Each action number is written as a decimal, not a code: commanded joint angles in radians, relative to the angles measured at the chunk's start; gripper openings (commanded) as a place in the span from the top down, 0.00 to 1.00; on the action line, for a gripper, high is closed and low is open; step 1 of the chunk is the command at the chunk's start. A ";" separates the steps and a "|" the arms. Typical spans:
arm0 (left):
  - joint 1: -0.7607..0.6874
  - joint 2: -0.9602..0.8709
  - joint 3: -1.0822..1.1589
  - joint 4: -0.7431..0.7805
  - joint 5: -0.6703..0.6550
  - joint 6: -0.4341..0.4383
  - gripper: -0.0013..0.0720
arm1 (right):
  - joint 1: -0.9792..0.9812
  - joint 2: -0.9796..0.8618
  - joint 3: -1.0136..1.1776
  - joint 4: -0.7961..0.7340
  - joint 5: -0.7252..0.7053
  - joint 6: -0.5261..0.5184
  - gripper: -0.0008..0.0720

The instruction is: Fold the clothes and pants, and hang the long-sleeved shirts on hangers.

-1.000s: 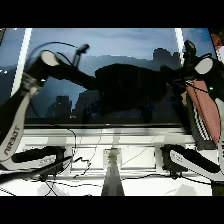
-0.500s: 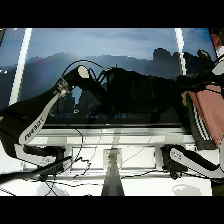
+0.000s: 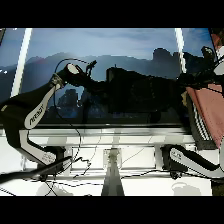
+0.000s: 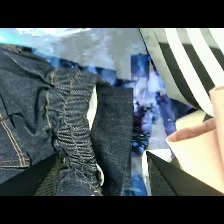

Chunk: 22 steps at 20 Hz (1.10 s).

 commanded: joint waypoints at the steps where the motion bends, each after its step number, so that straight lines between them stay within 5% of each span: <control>1: -0.041 -0.067 0.000 -0.102 0.044 0.010 0.18 | 0.001 0.000 0.000 0.031 -0.019 0.000 0.21; 3: -0.073 -0.078 0.008 -0.152 0.097 0.010 0.44 | 0.001 0.000 0.000 0.034 -0.043 0.001 0.21; 4: -0.080 -0.077 0.019 -0.154 0.108 0.011 0.82 | 0.001 0.000 0.000 0.034 -0.052 0.003 0.21; 5: -0.082 -0.075 0.034 -0.153 0.101 0.028 0.96 | 0.001 0.000 0.000 0.034 -0.058 0.002 0.23; 8: -0.043 -0.032 0.079 -0.014 0.072 0.069 0.96 | 0.001 -0.018 -0.006 0.056 -0.051 0.002 0.37; 11: 0.004 0.073 0.080 0.320 -0.020 0.057 0.96 | 0.003 -0.080 -0.079 0.331 -0.014 -0.115 0.37; 14: 0.057 0.158 0.080 0.648 -0.143 0.013 0.96 | 0.044 -0.151 -0.178 0.454 0.000 -0.167 0.59; 16: 0.100 0.182 0.079 0.673 -0.167 0.012 0.96 | 0.122 -0.201 -0.254 0.450 -0.022 -0.181 0.66; 21: 0.142 0.185 0.079 0.674 -0.188 0.006 0.96 | 0.264 -0.217 -0.291 0.462 -0.057 -0.202 0.47; 22: 0.142 0.185 0.079 0.675 -0.188 0.006 0.96 | 0.257 -0.201 -0.268 0.461 -0.056 -0.202 0.32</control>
